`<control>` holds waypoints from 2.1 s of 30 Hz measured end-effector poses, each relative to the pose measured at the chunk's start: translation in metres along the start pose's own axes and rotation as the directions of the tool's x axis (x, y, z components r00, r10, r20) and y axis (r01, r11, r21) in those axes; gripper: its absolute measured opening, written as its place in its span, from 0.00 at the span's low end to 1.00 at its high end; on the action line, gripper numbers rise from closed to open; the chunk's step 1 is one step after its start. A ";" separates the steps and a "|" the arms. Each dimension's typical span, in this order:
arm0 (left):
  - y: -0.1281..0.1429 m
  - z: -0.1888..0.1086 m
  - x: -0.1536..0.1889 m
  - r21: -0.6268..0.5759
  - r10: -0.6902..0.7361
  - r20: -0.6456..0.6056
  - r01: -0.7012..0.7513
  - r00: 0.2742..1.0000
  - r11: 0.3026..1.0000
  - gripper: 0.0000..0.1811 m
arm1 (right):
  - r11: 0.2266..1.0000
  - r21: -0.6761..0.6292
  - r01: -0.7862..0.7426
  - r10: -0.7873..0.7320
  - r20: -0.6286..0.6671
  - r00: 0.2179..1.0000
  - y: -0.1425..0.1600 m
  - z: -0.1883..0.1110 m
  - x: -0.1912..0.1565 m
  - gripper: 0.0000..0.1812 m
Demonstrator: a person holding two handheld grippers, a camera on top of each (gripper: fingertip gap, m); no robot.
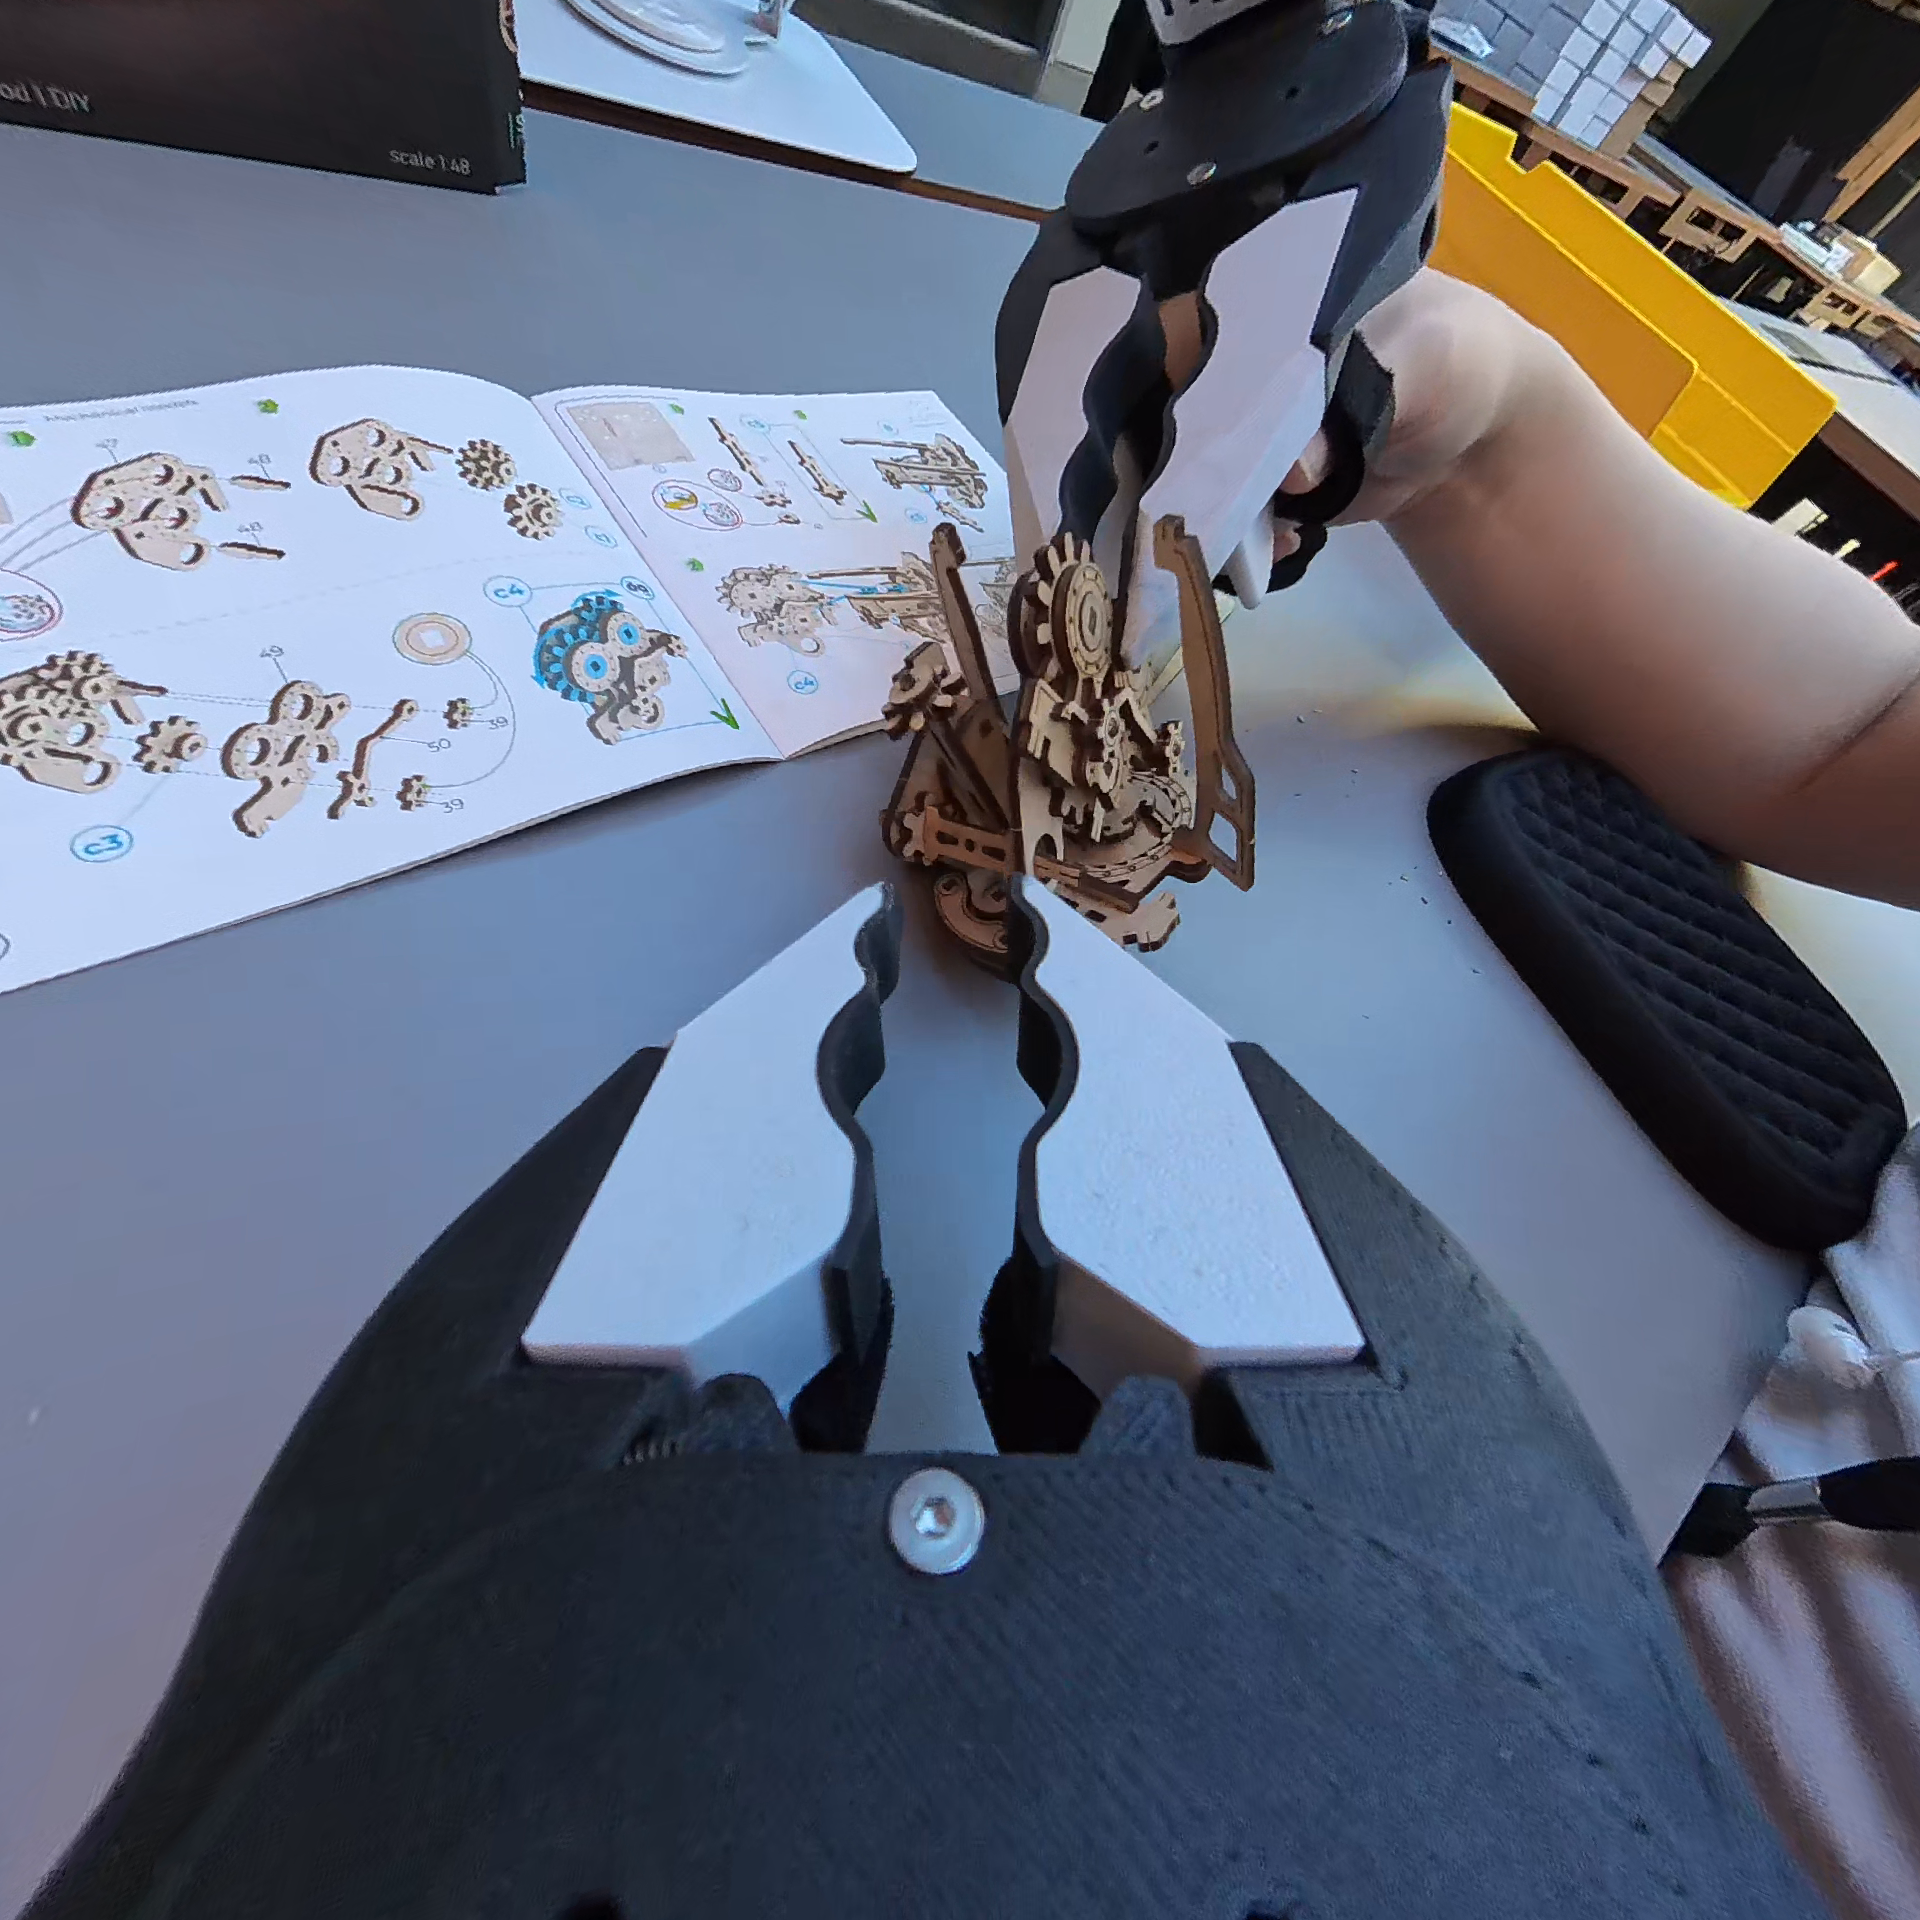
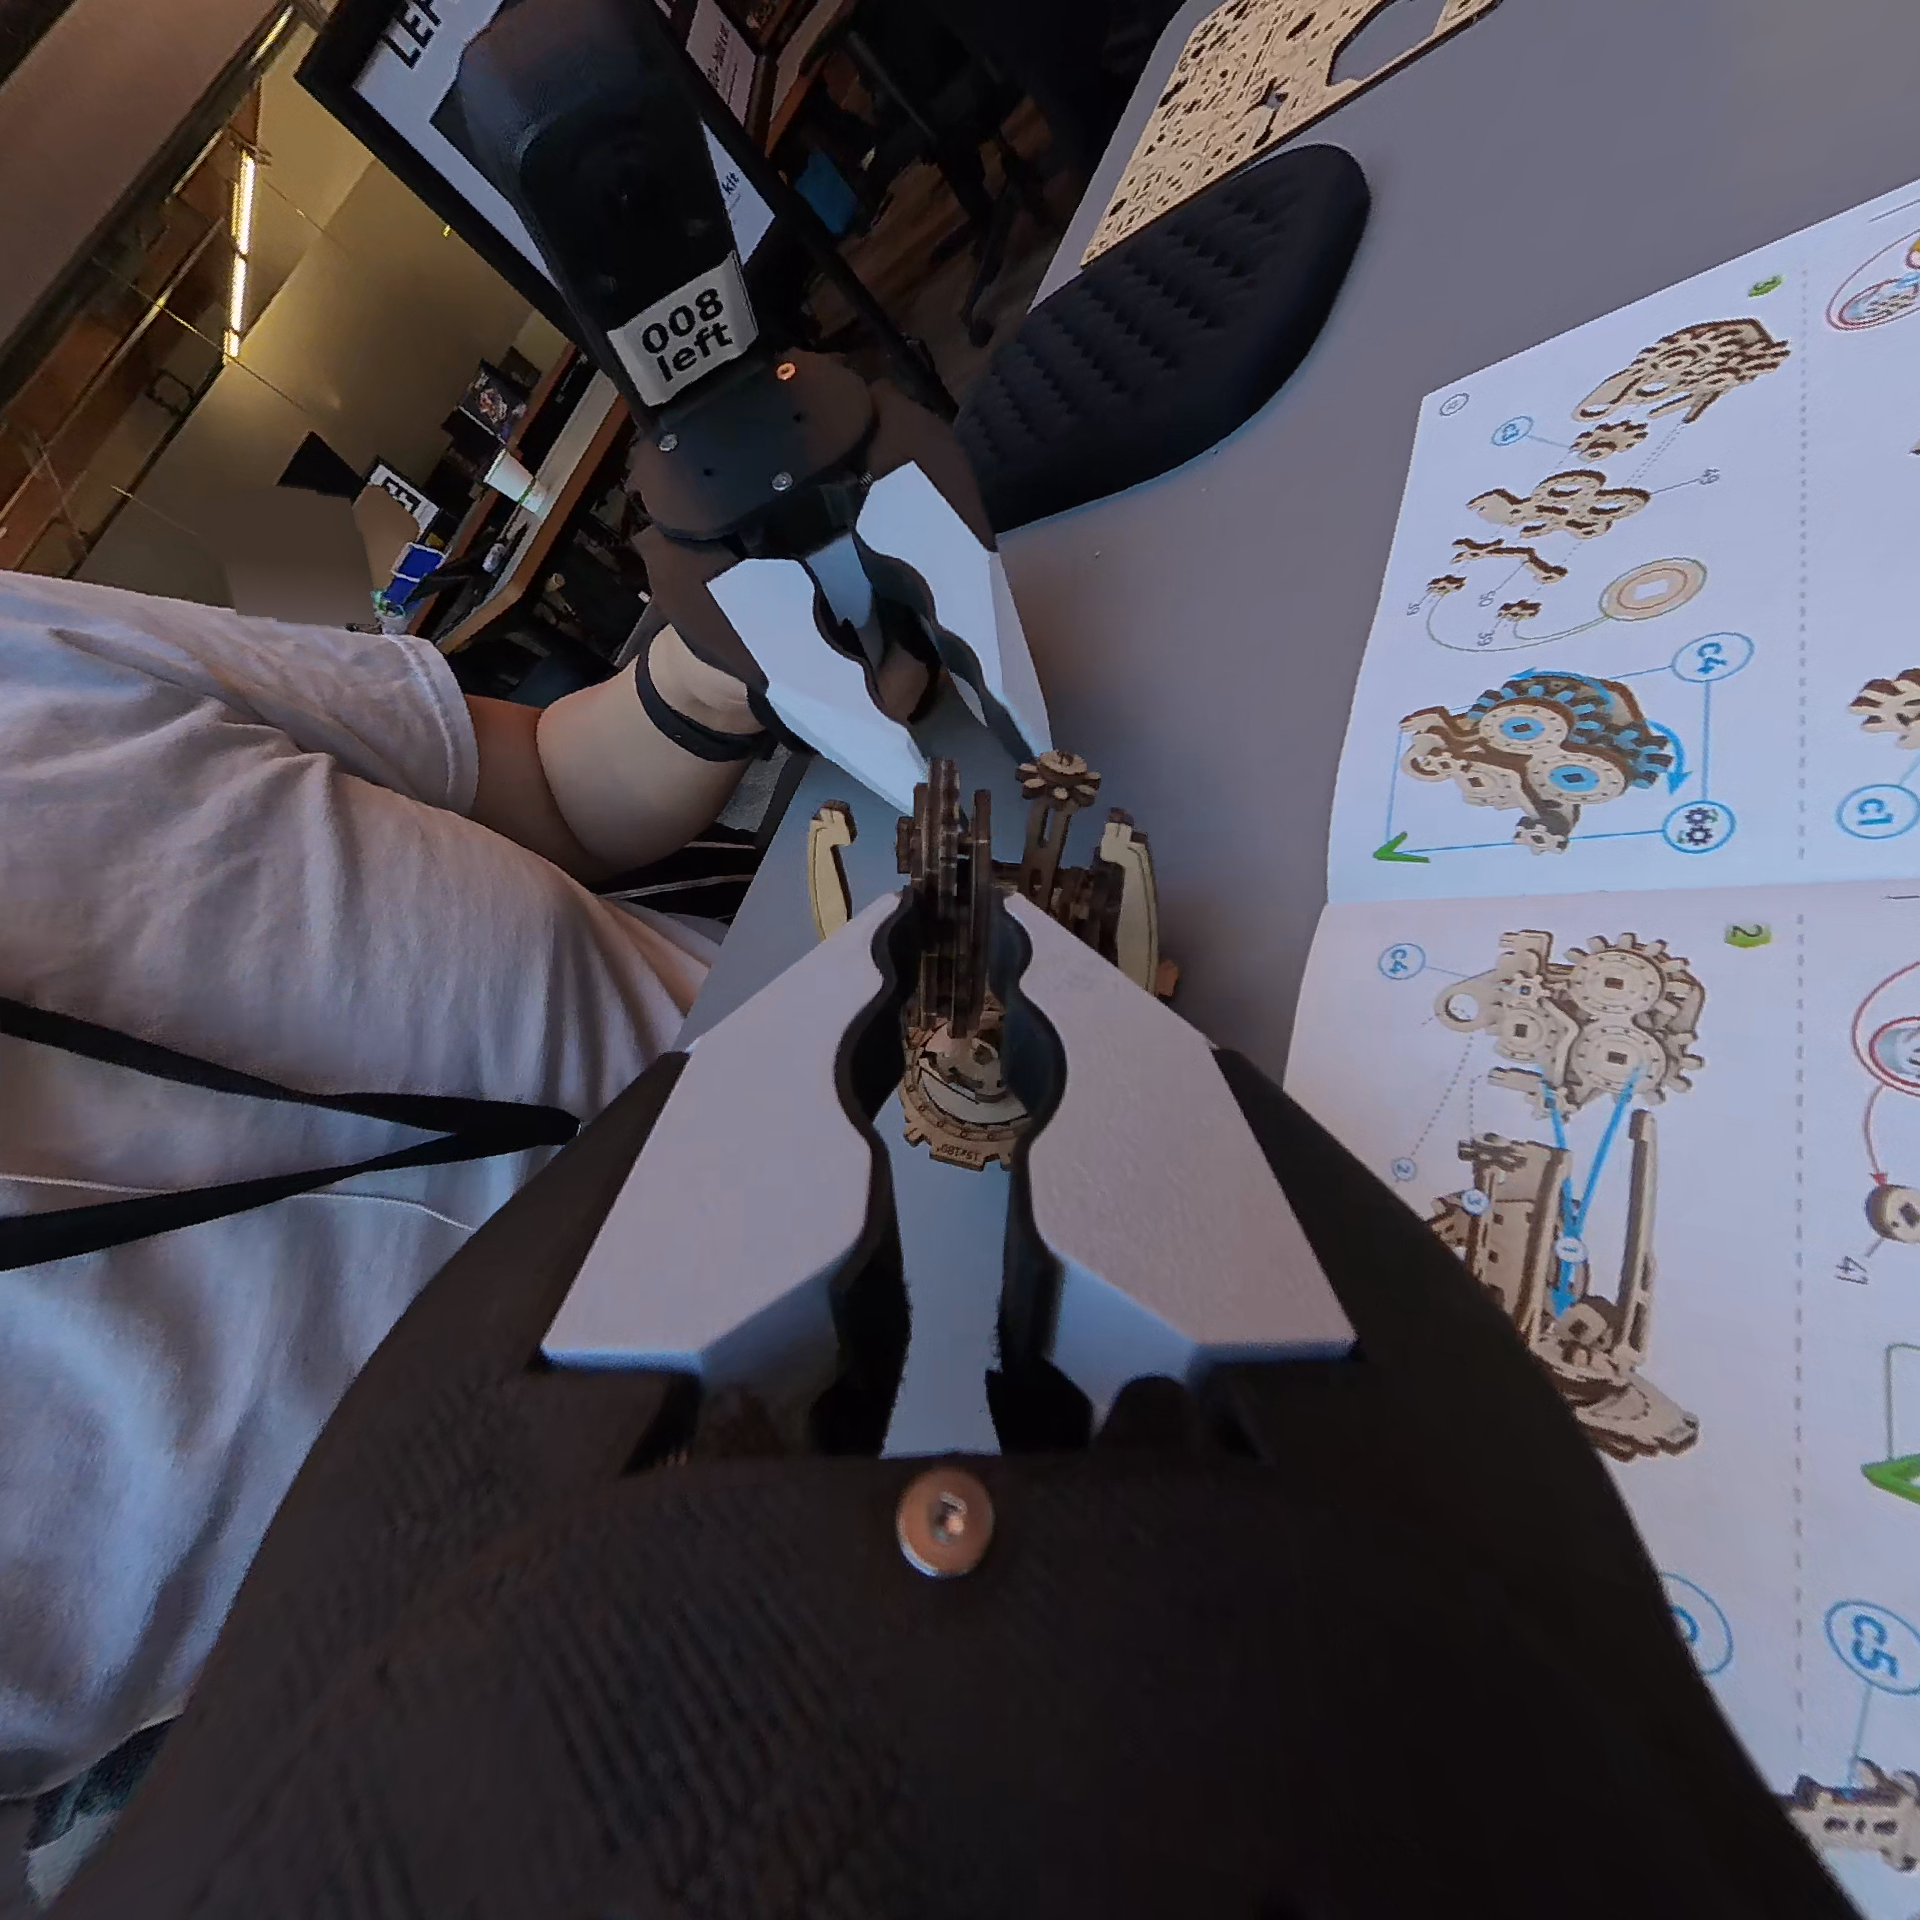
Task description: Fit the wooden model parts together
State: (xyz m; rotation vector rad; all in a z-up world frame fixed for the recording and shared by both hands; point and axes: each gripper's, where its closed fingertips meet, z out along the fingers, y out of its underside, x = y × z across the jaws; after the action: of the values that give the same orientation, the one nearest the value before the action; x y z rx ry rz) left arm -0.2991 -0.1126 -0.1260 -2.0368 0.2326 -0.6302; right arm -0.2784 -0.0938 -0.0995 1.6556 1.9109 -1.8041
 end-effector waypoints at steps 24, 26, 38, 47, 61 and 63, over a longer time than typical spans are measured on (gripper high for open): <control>0.005 0.003 0.014 -0.191 0.318 0.318 -0.268 0.893 0.944 0.07 | 1.000 -0.008 0.009 -0.010 -0.045 0.999 -0.002 0.003 0.001 0.06; 0.005 0.006 0.015 -0.187 0.312 0.332 -0.262 0.890 0.947 0.05 | 1.000 -0.008 0.010 -0.010 -0.048 0.999 -0.002 0.003 0.001 0.06; -0.001 0.006 0.009 -0.266 0.414 0.420 -0.327 0.808 0.907 0.01 | 1.000 0.003 -0.020 0.020 -0.113 0.993 -0.005 0.001 0.003 0.05; -0.003 0.007 0.010 -0.262 0.415 0.411 -0.331 0.812 0.907 0.01 | 0.998 0.053 -0.016 0.025 -0.176 0.984 -0.002 -0.002 0.001 0.05; -0.007 0.011 0.016 -0.254 0.414 0.393 -0.336 0.821 0.907 0.01 | 0.986 0.152 0.065 -0.020 -0.284 0.959 0.000 -0.008 -0.006 0.05; -0.006 0.012 0.015 -0.258 0.416 0.395 -0.335 0.819 0.906 0.01 | 0.985 0.159 0.073 -0.023 -0.294 0.955 -0.001 -0.009 -0.006 0.05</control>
State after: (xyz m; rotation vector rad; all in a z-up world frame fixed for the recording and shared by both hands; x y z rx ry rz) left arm -0.2810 -0.1066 -0.1206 -2.1589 0.4198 0.1158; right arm -0.2709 -0.0910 -0.0924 2.0518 1.9681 -1.8772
